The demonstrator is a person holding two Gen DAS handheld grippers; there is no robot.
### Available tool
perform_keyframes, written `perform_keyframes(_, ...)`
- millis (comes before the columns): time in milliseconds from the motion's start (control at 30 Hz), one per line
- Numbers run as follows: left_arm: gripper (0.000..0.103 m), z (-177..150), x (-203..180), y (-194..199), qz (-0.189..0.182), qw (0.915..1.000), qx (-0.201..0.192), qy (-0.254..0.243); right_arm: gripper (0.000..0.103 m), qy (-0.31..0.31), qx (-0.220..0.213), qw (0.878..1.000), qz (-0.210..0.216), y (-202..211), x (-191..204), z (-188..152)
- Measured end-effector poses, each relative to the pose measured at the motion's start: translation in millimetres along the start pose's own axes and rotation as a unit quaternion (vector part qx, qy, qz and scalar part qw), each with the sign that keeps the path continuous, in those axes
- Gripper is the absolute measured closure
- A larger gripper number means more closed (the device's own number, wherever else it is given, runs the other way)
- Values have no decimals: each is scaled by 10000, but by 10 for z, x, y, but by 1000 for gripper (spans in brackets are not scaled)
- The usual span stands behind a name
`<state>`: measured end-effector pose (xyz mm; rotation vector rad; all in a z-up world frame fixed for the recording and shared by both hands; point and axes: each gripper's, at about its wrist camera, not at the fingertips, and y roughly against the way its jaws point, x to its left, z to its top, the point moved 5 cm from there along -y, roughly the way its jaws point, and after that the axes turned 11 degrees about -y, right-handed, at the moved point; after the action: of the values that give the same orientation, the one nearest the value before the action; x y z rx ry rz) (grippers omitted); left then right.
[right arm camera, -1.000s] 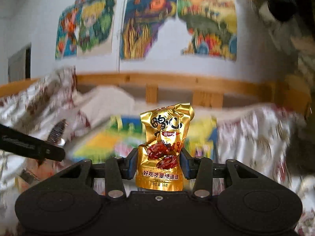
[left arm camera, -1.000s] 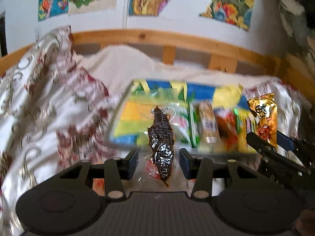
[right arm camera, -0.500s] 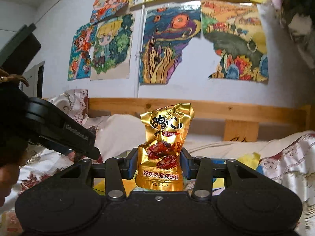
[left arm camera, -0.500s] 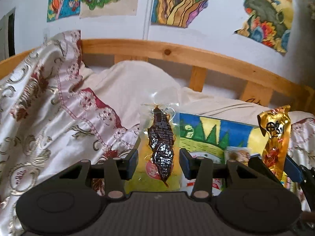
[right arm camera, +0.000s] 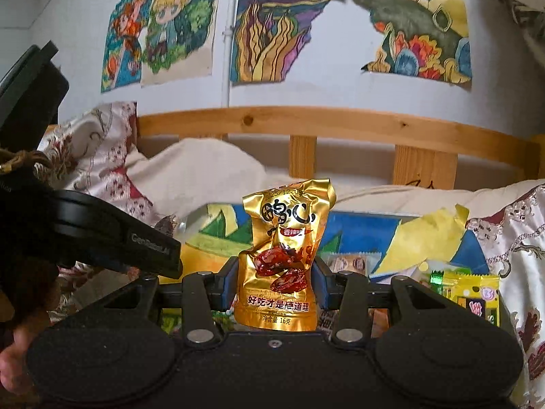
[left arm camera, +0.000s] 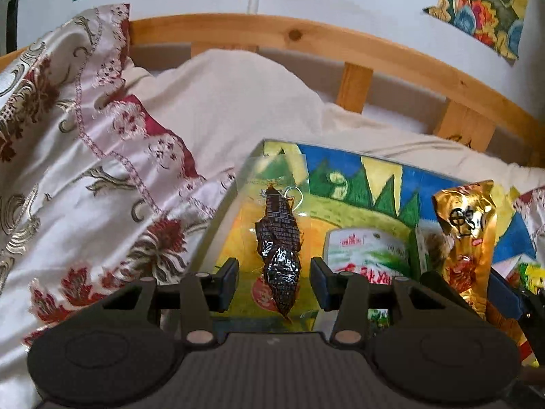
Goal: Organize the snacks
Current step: 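Carry the jerky stick with the left tool while the right tool carries the gold bag into the tray, then open both tools to release the jerky and gold bag in the tray and lift away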
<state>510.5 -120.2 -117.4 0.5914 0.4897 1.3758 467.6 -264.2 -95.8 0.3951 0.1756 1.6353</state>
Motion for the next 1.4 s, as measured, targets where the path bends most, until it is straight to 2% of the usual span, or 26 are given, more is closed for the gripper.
perform_keyframes(300, 53, -44, -20, -61, 52, 9997, 187, -130, 56, -31, 192, 9998, -22, -50, -9, -52)
perform_keyframes(800, 53, -112, 0, -124, 86, 9996, 257, 17, 54, -11, 284, 9996, -15, -98, -8, -76)
perform_keyframes(1133, 51, -139, 34, -109, 101, 9993, 332, 135, 48, 13, 271, 9996, -37, -97, -2, -74)
perform_keyframes(1300, 43, -83, 110, 11, 172, 9992, 221, 268, 46, -157, 16, 9999, 34, -1, -40, 3)
perform_keyframes(1400, 32, -35, 175, 165, 221, 9990, 57, 383, 41, -293, -221, 9993, 20, 110, -81, 104)
